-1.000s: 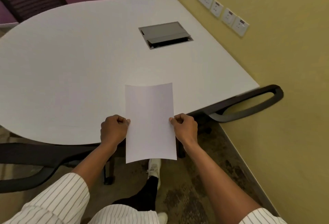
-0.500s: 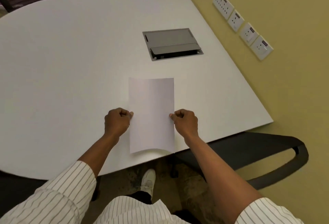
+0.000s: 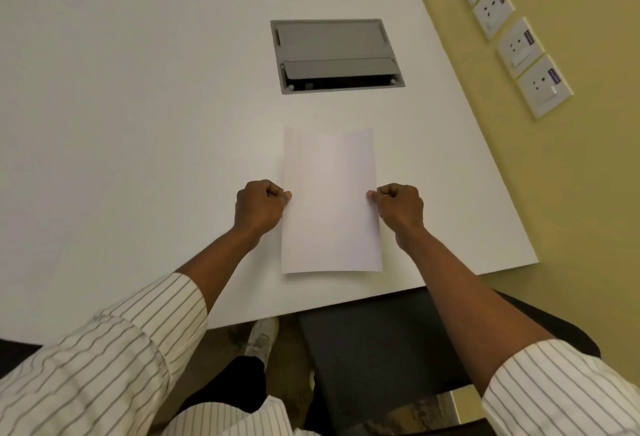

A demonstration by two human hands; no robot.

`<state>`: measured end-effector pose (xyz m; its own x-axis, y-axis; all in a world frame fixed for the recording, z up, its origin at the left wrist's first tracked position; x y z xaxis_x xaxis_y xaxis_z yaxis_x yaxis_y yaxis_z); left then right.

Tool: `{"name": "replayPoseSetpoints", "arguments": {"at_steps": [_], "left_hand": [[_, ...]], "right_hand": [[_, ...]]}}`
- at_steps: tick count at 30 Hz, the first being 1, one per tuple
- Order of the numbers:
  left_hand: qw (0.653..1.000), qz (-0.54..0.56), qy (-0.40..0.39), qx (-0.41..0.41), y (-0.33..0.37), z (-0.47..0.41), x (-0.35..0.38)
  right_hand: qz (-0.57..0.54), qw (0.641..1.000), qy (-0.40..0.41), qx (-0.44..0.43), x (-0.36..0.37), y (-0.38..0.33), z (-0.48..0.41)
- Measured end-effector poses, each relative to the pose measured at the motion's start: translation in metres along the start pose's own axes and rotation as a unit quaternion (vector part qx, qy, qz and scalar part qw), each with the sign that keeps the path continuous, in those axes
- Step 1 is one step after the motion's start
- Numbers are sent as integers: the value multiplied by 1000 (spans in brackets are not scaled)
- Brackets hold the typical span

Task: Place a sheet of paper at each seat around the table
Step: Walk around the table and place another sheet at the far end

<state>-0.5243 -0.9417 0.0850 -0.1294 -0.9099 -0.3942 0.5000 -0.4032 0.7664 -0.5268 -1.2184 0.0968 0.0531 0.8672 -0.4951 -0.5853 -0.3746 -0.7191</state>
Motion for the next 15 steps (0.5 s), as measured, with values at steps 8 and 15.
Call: {"name": "replayPoseSetpoints", "arguments": {"at_steps": [8, 15], "left_hand": [[998, 16, 5, -57, -3, -13, 98], [996, 4, 16, -88, -14, -37, 148]], "right_hand": [[54, 997, -54, 12, -45, 55, -76], [89, 994, -69, 7, -61, 82, -124]]}}
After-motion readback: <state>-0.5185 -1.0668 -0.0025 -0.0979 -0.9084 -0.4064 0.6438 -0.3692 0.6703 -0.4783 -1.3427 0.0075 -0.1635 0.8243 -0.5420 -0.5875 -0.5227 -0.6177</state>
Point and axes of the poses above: each hand's wrist, its own z-axis away from the middle knuckle, its own x-axis out of the palm, y = z × x, the point moved 1 cm from there along -z, towards the middle knuckle, and after that the axes turned 7 degrees about -y, right-handed, at the moved point
